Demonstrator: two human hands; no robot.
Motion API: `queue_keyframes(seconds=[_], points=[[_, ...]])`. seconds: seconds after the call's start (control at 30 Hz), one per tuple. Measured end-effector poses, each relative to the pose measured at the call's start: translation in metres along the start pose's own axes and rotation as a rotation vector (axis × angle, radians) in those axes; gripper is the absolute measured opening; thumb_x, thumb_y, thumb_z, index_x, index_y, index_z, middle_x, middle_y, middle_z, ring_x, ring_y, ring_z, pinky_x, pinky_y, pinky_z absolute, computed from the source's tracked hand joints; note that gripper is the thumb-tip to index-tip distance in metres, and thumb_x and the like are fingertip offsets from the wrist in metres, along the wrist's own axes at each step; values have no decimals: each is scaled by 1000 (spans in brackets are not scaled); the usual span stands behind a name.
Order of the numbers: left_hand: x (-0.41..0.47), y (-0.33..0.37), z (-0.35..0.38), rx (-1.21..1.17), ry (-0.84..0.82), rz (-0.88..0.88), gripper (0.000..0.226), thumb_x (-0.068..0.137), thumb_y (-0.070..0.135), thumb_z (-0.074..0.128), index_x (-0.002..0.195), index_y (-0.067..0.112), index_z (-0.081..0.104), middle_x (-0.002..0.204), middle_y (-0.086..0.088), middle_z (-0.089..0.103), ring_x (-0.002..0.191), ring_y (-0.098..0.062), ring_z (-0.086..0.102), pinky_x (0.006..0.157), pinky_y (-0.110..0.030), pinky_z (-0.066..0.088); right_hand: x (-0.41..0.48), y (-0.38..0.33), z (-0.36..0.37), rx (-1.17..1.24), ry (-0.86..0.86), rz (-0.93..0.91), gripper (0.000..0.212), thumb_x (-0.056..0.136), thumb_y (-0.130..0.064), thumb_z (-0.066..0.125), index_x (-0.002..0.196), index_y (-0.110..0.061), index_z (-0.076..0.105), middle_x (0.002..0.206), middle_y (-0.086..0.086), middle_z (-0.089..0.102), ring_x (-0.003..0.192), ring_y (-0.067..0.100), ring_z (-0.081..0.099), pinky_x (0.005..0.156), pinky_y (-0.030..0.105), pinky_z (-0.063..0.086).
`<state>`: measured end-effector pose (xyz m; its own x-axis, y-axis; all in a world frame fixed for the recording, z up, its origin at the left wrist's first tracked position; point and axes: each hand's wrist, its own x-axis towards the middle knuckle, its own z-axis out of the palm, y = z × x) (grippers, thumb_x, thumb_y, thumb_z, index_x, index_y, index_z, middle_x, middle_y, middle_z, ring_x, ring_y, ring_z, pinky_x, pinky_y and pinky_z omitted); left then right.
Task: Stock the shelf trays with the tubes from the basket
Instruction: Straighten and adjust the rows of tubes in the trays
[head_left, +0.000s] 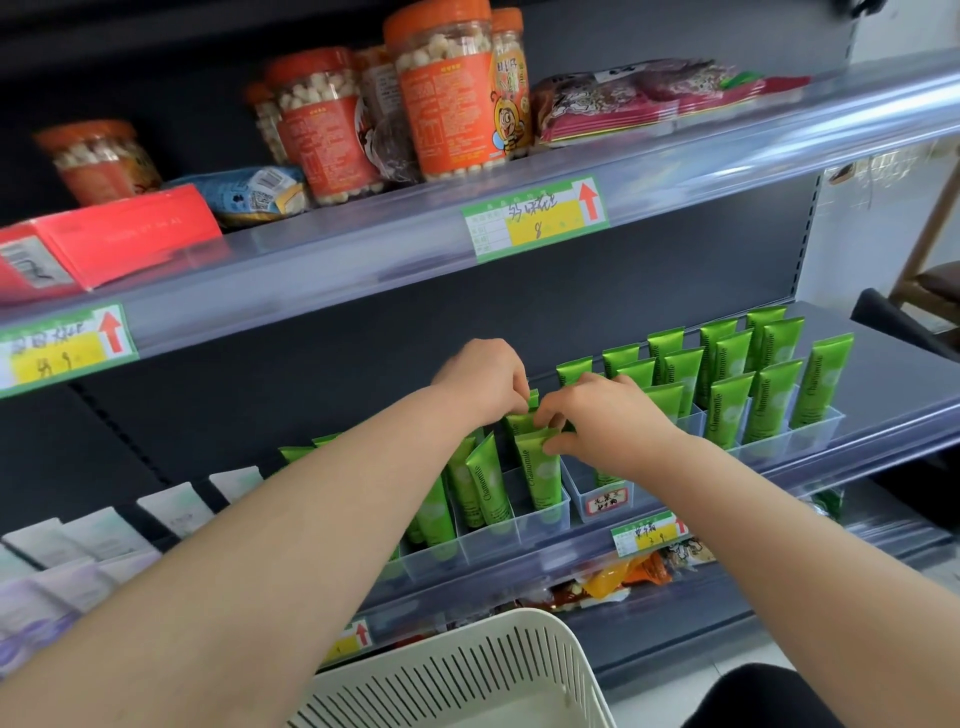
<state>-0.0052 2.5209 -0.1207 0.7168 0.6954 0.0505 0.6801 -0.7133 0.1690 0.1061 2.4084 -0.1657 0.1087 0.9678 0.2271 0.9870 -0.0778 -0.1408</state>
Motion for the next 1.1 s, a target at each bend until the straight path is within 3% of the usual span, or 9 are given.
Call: queue_keyframes(seconds=[0.23, 0.43, 0.73, 1.1], points=[[-18, -27, -14, 6, 40, -50, 10, 80, 18, 76, 89, 23, 77, 93, 10, 71, 90, -14, 65, 81, -31, 54, 0, -19, -3, 29, 71, -42, 28, 88, -38, 61, 116, -33, 60, 114, -12, 64, 112, 16, 48, 91, 37, 37], [-37, -55, -19, 23, 49, -127, 9, 78, 16, 75, 80, 25, 75, 85, 7, 69, 80, -17, 63, 80, -34, 56, 9, -47, 9, -15, 69, -128, 36, 90, -27, 60, 126, -31, 55, 127, -7, 57, 118, 19, 42, 91, 38, 38], [-47, -69, -15, -3, 67, -118, 7, 81, 17, 74, 86, 21, 76, 94, 6, 72, 92, -16, 66, 83, -34, 55, 18, -60, 18, -52, 98, -110, 15, 94, -29, 54, 102, -32, 66, 104, -11, 67, 110, 17, 42, 83, 36, 30], [-46, -67, -7, -11, -14, -71, 10, 77, 23, 78, 87, 24, 76, 89, 10, 69, 89, -15, 64, 82, -34, 55, 17, -62, 20, -104, 33, -100, 22, 94, -37, 52, 114, -32, 61, 114, -7, 64, 114, 20, 42, 85, 39, 32]])
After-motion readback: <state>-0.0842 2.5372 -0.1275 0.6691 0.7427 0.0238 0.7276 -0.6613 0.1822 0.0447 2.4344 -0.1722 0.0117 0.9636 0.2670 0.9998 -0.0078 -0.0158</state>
